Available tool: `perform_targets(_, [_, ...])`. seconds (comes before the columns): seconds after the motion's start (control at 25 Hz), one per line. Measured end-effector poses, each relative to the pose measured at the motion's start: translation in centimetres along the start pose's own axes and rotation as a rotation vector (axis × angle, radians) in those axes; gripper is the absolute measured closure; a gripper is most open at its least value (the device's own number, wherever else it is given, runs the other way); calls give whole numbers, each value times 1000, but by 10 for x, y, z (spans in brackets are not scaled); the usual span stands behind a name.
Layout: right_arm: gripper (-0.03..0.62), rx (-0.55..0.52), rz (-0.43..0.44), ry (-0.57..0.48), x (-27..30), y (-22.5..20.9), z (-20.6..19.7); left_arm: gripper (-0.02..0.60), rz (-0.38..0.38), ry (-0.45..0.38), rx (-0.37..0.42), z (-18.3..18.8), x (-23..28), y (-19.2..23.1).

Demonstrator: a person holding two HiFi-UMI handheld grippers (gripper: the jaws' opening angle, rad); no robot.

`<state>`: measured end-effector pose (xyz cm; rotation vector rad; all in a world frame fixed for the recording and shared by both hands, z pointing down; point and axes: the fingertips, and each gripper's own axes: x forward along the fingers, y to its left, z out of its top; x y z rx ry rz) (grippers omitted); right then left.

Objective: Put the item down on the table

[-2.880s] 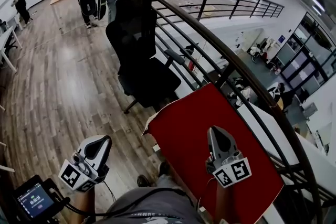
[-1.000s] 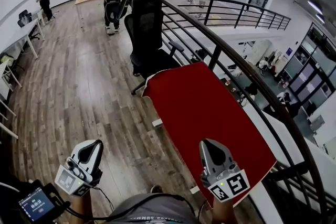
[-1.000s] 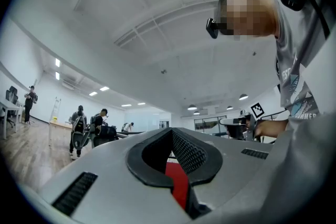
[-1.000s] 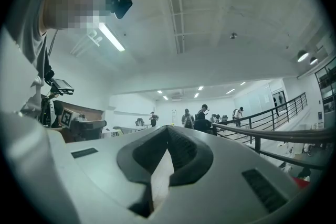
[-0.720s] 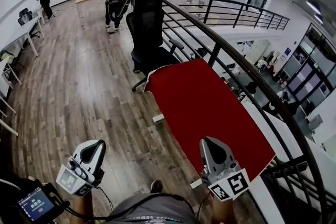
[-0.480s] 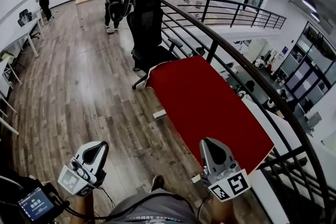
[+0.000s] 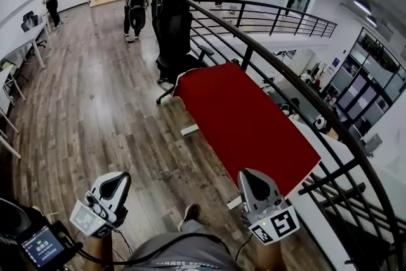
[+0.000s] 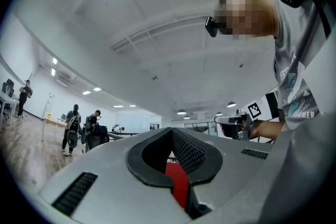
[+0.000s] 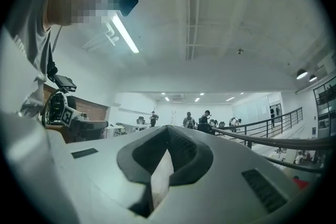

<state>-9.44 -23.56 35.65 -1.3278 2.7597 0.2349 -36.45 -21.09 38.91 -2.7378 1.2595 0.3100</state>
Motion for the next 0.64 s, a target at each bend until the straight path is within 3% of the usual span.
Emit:
perform_targets(0.36, [591, -8, -26, -21, -14, 6, 3, 580, -29, -27, 7, 6, -6, -7])
perform_targets(0.64, [591, 12, 4, -5, -31, 8, 11, 580, 18, -8, 14, 22, -2, -24])
